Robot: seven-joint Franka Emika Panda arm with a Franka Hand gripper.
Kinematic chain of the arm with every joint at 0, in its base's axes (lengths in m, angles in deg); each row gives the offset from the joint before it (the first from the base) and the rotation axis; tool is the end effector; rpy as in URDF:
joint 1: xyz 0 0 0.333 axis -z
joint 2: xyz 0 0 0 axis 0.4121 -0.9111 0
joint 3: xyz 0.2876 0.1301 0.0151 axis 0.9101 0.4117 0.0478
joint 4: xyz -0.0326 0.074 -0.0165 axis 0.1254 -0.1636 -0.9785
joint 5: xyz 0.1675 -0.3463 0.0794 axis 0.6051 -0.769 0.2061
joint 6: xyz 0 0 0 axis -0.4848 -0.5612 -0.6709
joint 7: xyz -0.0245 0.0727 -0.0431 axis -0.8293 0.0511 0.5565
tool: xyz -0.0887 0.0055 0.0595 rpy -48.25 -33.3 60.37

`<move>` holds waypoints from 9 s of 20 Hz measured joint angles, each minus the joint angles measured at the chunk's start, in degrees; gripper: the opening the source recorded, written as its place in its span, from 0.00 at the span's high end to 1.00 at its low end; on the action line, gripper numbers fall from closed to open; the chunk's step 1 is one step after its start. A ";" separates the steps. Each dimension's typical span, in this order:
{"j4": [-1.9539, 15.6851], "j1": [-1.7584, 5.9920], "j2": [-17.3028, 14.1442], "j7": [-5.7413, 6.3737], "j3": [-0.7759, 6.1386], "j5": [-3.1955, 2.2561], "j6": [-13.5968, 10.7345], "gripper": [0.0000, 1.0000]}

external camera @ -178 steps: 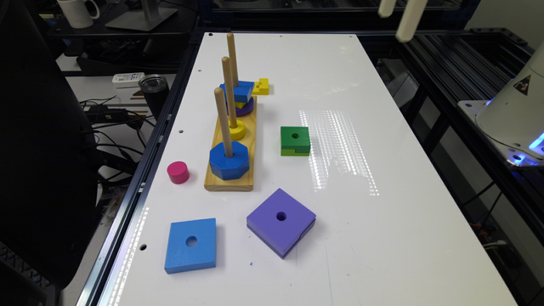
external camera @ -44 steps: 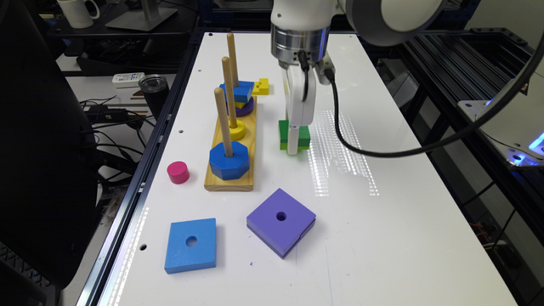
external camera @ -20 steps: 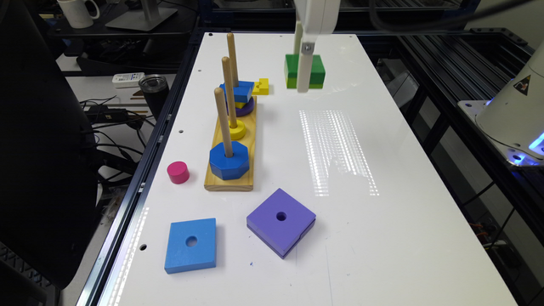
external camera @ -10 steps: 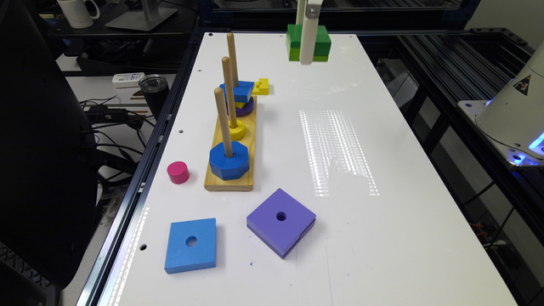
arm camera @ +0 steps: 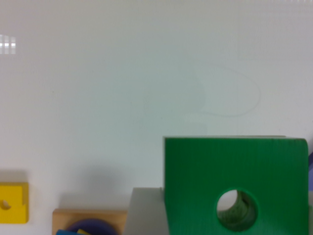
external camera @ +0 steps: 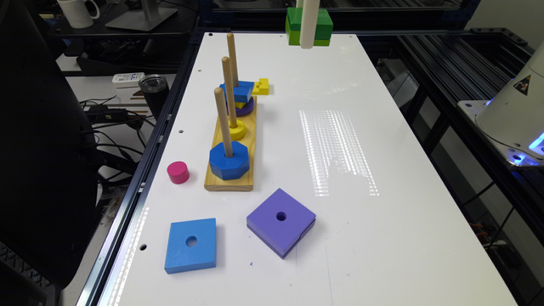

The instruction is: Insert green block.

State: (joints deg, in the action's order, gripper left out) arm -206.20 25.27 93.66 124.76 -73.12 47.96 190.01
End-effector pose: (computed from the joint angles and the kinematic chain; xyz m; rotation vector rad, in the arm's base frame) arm 0.5004 0.0396 0.4053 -2.8985 1.1622 -0.0256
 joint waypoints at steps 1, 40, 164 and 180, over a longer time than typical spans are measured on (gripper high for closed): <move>0.04 0.02 0.01 -0.02 0.00 0.03 -0.04 1.00; -0.07 0.14 -0.57 0.31 0.91 0.23 1.35 1.00; 20.21 0.17 -21.79 7.26 6.99 -2.03 3.93 1.00; 20.36 0.27 -22.11 7.19 7.05 -2.03 5.28 1.00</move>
State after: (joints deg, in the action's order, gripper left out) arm -185.84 25.54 71.55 131.94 -66.07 45.93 195.29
